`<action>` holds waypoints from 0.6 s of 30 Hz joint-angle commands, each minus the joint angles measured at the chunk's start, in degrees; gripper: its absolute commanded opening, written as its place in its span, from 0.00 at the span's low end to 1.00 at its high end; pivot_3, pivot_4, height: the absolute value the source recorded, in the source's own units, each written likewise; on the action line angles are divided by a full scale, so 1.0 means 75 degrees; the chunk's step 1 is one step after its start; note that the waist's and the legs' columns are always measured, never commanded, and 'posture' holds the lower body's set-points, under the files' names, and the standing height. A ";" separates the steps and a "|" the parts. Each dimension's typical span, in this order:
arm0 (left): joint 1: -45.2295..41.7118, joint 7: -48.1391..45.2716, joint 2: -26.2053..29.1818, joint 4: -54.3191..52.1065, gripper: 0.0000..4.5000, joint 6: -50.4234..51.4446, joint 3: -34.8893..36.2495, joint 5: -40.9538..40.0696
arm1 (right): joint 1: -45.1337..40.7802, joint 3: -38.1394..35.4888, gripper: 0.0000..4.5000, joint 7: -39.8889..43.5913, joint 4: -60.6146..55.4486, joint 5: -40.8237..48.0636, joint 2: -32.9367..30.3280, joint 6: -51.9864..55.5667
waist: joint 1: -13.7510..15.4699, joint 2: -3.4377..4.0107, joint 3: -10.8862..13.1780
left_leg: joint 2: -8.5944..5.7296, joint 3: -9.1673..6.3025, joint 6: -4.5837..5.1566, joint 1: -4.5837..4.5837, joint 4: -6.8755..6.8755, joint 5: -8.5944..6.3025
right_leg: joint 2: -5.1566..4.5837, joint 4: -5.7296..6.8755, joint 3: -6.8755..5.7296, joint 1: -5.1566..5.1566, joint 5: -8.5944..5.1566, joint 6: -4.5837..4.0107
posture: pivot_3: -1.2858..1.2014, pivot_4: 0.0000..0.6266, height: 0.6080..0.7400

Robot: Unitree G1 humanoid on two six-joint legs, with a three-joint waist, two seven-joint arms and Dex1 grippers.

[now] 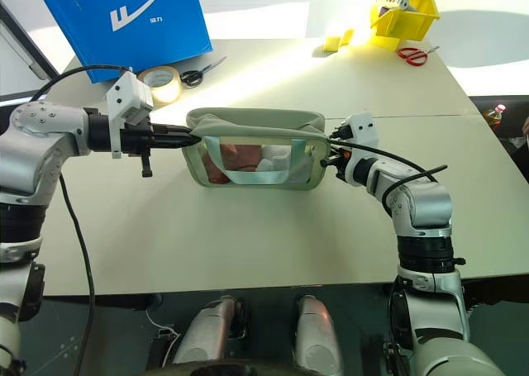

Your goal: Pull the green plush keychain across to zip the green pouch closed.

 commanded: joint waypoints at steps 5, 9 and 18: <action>0.0037 0.0062 0.0029 -0.0107 0.00 0.0005 0.0003 0.0047 | 0.0329 0.0913 0.01 0.0317 0.0381 -0.0652 -0.0197 -0.0791 | -0.0007 0.0000 -0.0001 | 0.0002 0.0000 0.0000 0.0005 0.0000 0.0000 | 0.0001 0.0000 0.0000 0.0003 -0.0001 -0.0001 | 0.52 0.24 1.00; 0.0036 0.0079 0.0019 -0.0097 0.00 -0.0030 0.0005 0.0047 | 0.0247 0.0765 0.01 0.0380 0.0393 -0.0644 -0.0305 -0.0867 | -0.0003 -0.0002 -0.0002 | 0.0002 0.0000 0.0000 0.0006 0.0000 0.0000 | 0.0001 0.0000 0.0000 0.0004 -0.0003 -0.0004 | 0.52 0.24 1.00; -0.0021 0.0091 -0.0056 0.0004 0.00 -0.0141 -0.0037 0.0085 | -0.0610 0.0025 0.81 0.1559 0.0026 0.0044 -0.1733 -0.0370 | 0.0026 0.0005 0.0002 | 0.0001 0.0001 0.0000 -0.0001 0.0000 0.0000 | -0.0003 -0.0001 0.0001 -0.0002 -0.0002 -0.0004 | 0.52 0.24 1.00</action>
